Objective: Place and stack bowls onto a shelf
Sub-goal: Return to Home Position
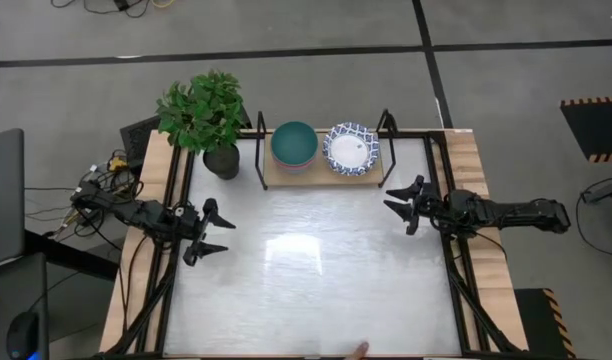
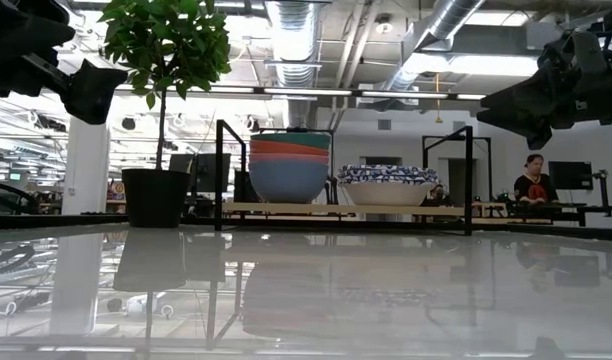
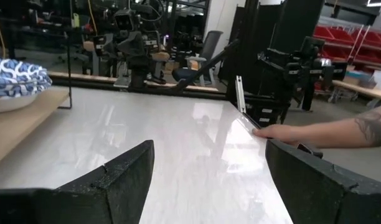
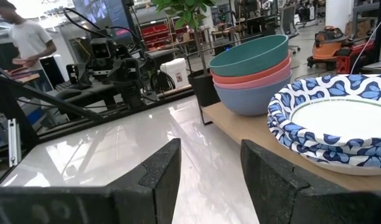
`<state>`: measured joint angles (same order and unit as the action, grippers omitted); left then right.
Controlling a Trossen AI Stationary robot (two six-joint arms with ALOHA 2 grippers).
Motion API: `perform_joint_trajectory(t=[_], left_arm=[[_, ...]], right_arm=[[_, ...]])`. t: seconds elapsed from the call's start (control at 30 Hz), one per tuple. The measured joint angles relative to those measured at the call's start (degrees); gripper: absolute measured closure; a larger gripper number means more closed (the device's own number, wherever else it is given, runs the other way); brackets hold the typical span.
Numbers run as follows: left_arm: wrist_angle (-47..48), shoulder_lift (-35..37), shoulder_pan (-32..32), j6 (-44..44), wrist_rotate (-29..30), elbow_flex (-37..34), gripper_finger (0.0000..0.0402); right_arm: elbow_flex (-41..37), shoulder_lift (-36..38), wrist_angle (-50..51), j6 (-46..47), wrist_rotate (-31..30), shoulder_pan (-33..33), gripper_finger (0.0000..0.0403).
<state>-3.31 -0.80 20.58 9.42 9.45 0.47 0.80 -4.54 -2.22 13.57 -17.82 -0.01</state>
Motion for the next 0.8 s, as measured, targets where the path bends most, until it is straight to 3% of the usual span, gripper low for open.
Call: perform_joint_trajectory(t=[0.8], left_arm=[[0.0,0.0,0.0,1.28,-0.02,-0.04,0.0109]], right_arm=[[0.0,0.01,0.0,-0.03,-0.04,-0.02,0.0211]])
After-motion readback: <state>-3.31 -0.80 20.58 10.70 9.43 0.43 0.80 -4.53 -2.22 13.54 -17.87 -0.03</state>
